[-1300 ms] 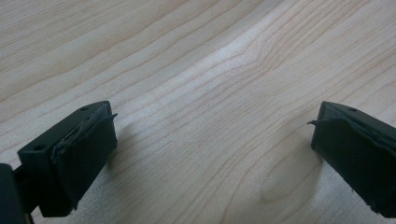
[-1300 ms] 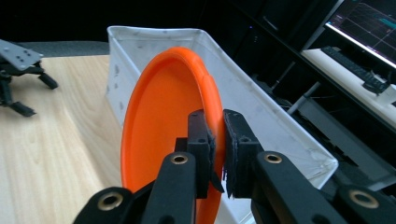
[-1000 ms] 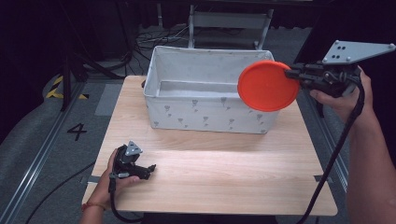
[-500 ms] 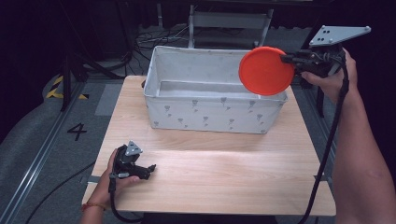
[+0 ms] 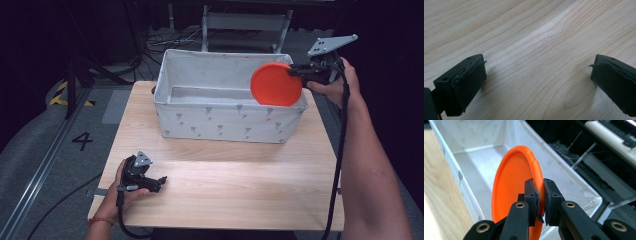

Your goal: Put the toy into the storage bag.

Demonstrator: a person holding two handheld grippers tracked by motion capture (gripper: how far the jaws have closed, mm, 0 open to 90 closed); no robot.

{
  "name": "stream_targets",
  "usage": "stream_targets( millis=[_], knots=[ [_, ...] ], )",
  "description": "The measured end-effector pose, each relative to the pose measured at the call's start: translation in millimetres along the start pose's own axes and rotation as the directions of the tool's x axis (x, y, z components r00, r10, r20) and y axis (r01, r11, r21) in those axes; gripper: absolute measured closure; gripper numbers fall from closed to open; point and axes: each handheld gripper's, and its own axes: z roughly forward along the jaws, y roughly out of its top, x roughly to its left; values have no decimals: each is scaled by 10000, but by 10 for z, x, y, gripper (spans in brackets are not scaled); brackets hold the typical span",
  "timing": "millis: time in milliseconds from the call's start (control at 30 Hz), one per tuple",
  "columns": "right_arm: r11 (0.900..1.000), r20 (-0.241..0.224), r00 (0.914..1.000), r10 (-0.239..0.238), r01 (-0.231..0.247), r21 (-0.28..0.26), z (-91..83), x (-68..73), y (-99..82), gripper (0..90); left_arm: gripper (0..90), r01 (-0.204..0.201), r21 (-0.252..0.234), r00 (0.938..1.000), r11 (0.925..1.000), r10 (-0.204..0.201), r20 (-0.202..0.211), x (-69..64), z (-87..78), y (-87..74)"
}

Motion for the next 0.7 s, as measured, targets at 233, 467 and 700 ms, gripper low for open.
stream_targets(
  millis=[233,467,700],
  knots=[
    [9956,-679,9957,-628,673,656,178,63,-68,823,5,2,-6,10000,10000,-2,1,0,1,0],
    [9716,-1460,9805,-1318,1570,1771,318,180,-102,819,5,27,-6,10000,10000,-27,-24,-4,-1,-2],
    [9213,-2299,9612,-1524,2224,3190,522,258,-83,815,5,26,0,10000,10000,-26,-19,-3,-1,-2]
  ],
)
